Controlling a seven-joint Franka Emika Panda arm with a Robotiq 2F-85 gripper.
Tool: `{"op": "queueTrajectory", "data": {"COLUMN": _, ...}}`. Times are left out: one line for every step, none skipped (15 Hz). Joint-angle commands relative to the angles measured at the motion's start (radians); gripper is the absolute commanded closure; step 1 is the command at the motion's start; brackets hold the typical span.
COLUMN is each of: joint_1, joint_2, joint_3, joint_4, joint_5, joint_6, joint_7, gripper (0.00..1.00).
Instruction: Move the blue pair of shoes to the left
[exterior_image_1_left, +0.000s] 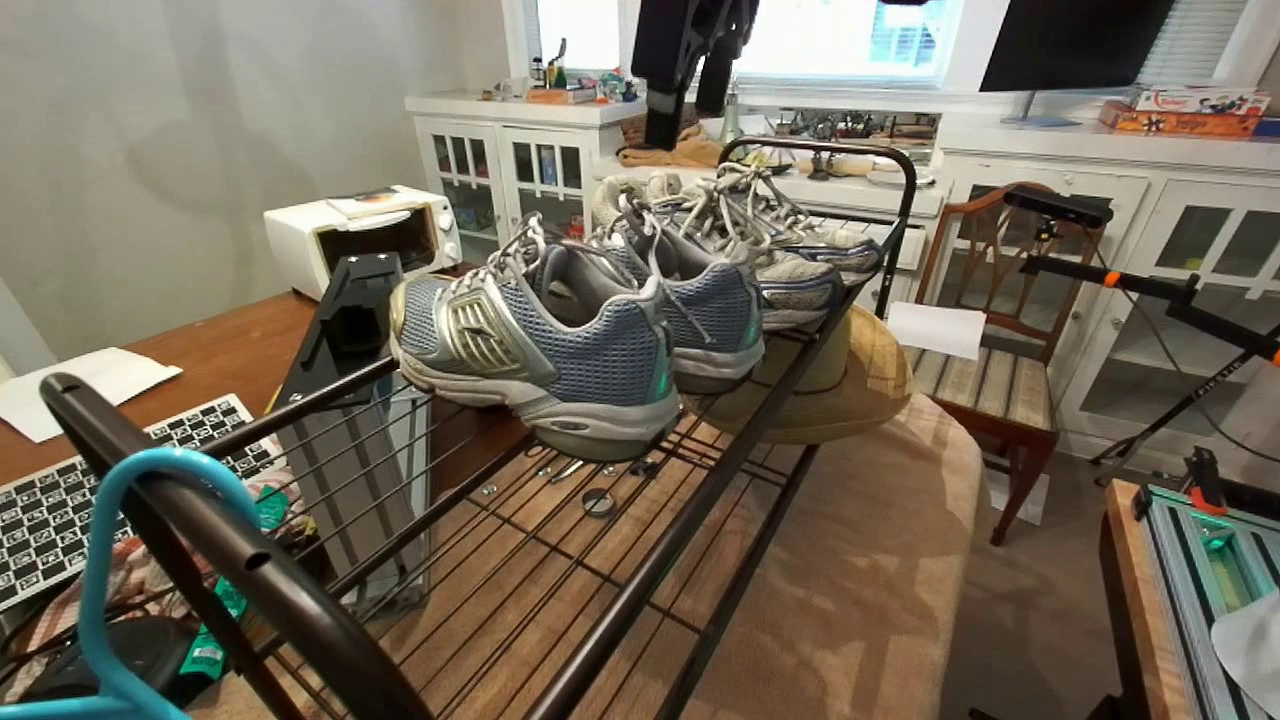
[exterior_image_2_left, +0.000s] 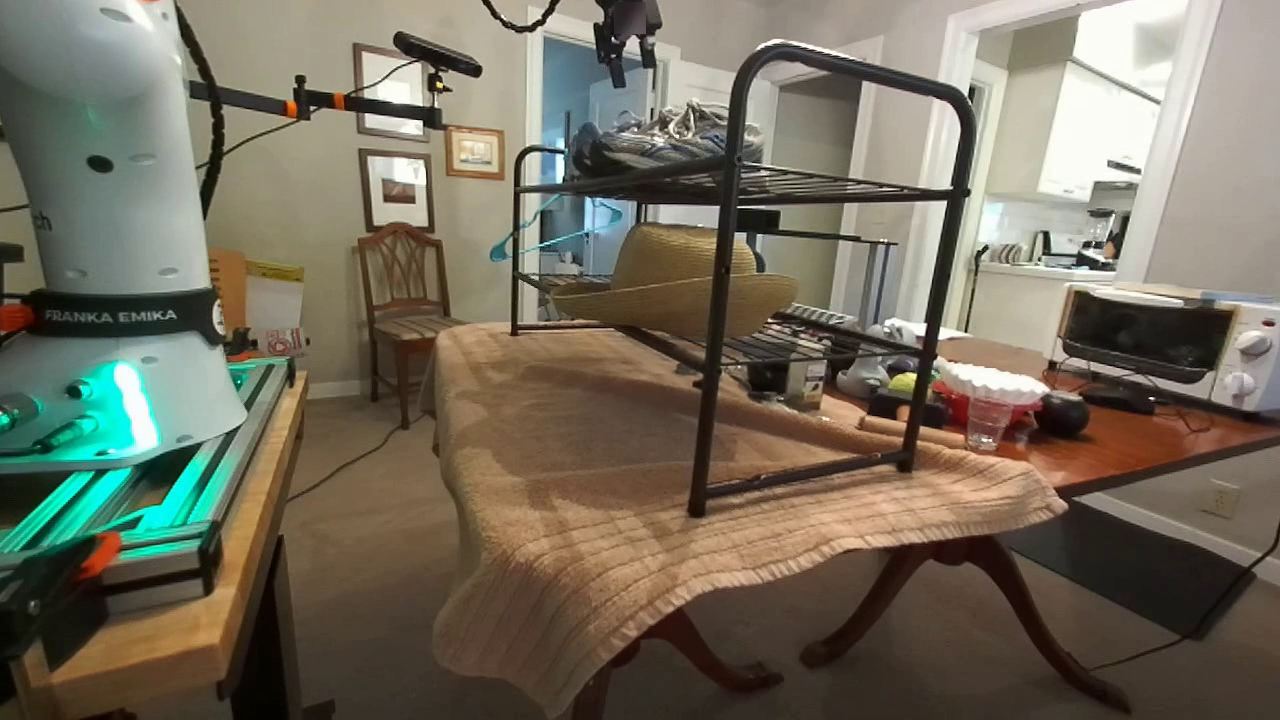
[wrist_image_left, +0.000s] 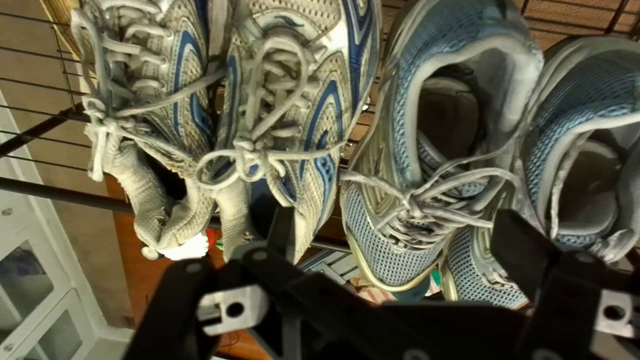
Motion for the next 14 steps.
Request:
{"op": "queueTrajectory", "data": {"joint_1": -0.018, "joint_2": -0.013, "joint_3": -0.009, "joint_4": 0.000, "joint_5": -0.004, "joint_6": -0.016, "joint_7": 0.048, "gripper": 0.00}}
{"op": "queueTrajectory", "data": {"joint_1": -0.024, "joint_2": -0.019, "joint_3": -0.011, "joint_4": -0.004, "joint_5": -0.005, "joint_6": -0.020, "joint_7": 0.062, "gripper": 0.00}}
{"op": "queueTrajectory", "data": {"joint_1": -0.029, "joint_2": -0.021, "joint_3": -0.013, "joint_4": 0.000, "joint_5": -0.012, "joint_6": -0.034, "joint_7": 0.092, "gripper": 0.00}}
{"op": "queueTrajectory", "data": {"joint_1": -0.034, "joint_2": -0.028, "joint_3": -0.017, "joint_4": -0.006, "joint_5": -0.006, "joint_6": -0.038, "joint_7": 0.109, "gripper": 0.00}}
{"op": "queueTrajectory", "data": {"joint_1": -0.040, "joint_2": -0.034, "joint_3": -0.020, "joint_4": -0.011, "joint_5": -0.007, "joint_6": -0.036, "joint_7": 0.133, "gripper": 0.00}}
{"op": "queueTrajectory", "data": {"joint_1": -0.045, "joint_2": -0.039, "joint_3": -0.023, "joint_4": -0.013, "joint_5": -0.004, "joint_6": -0.036, "joint_7": 0.149, "gripper": 0.00}}
{"op": "queueTrajectory", "data": {"joint_1": -0.050, "joint_2": -0.044, "joint_3": -0.025, "joint_4": -0.014, "joint_5": -0.005, "joint_6": -0.034, "joint_7": 0.159, "gripper": 0.00}}
{"op": "queueTrajectory", "data": {"joint_1": -0.045, "joint_2": -0.022, "joint_3": -0.021, "joint_4": 0.003, "joint_5": -0.003, "joint_6": -0.018, "joint_7": 0.122, "gripper": 0.00}}
{"op": "queueTrajectory", "data": {"joint_1": -0.047, "joint_2": -0.024, "joint_3": -0.022, "joint_4": 0.004, "joint_5": -0.003, "joint_6": -0.018, "joint_7": 0.124, "gripper": 0.00}}
{"op": "queueTrajectory", "data": {"joint_1": -0.048, "joint_2": -0.024, "joint_3": -0.022, "joint_4": 0.004, "joint_5": -0.003, "joint_6": -0.018, "joint_7": 0.124, "gripper": 0.00}}
{"op": "queueTrajectory", "data": {"joint_1": -0.047, "joint_2": -0.023, "joint_3": -0.022, "joint_4": 0.004, "joint_5": -0.003, "joint_6": -0.018, "joint_7": 0.124, "gripper": 0.00}}
{"op": "queueTrajectory", "data": {"joint_1": -0.047, "joint_2": -0.023, "joint_3": -0.021, "joint_4": 0.004, "joint_5": -0.003, "joint_6": -0.018, "joint_7": 0.124, "gripper": 0.00}}
{"op": "queueTrajectory", "data": {"joint_1": -0.046, "joint_2": -0.023, "joint_3": -0.020, "joint_4": 0.004, "joint_5": -0.003, "joint_6": -0.018, "joint_7": 0.124, "gripper": 0.00}}
{"op": "queueTrajectory", "data": {"joint_1": -0.046, "joint_2": -0.023, "joint_3": -0.021, "joint_4": 0.004, "joint_5": -0.003, "joint_6": -0.018, "joint_7": 0.124, "gripper": 0.00}}
